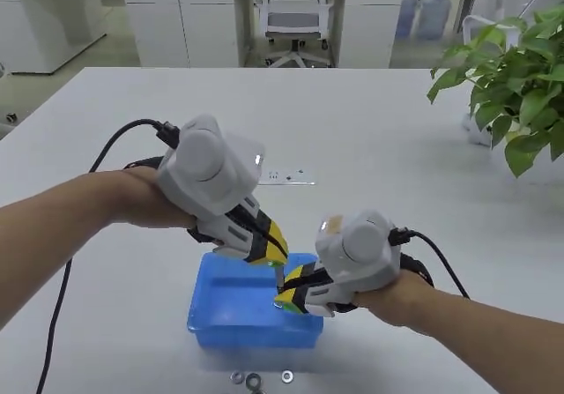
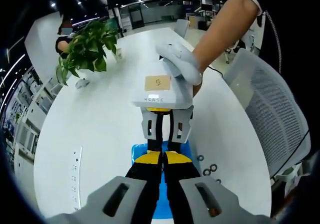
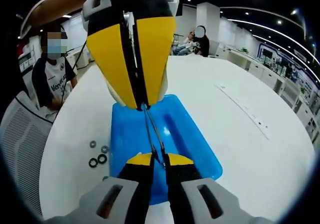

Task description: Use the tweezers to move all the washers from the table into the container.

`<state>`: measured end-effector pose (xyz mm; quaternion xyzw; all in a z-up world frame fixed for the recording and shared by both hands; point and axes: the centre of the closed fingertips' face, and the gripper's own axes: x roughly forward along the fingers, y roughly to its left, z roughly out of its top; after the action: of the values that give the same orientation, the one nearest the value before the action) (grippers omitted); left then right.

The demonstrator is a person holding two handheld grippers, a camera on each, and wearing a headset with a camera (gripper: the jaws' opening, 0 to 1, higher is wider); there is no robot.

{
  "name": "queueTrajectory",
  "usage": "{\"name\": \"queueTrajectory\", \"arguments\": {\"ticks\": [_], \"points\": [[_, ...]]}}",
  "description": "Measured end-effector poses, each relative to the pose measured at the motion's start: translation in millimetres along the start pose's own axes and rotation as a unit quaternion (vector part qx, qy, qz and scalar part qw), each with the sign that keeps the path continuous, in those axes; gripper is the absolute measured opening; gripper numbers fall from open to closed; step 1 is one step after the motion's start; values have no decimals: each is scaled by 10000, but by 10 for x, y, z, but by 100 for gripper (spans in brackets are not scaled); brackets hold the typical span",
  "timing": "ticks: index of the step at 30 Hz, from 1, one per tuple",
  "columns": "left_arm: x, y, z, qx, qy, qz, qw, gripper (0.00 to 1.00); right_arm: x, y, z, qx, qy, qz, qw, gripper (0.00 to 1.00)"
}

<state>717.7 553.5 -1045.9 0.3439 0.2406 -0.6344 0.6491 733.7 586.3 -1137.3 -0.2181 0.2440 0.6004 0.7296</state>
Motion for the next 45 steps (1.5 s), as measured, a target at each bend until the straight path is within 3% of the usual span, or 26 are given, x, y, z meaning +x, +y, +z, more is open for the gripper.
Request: {"name": "queueTrajectory", "arguments": {"ticks": [17,28,45], "points": [[-201,-129,182,26,-10,-29,10000,4,-194,137,184,-106,-216,-91,9997,11],[-311,-298,299,54,-40,-101,9999,4,-305,337,274,-284,-374,-92,9989,12],[-253,-552,354,162,-67,-153,9997,4,-401,590,246,-383,-473,-97,9981,12]]}}
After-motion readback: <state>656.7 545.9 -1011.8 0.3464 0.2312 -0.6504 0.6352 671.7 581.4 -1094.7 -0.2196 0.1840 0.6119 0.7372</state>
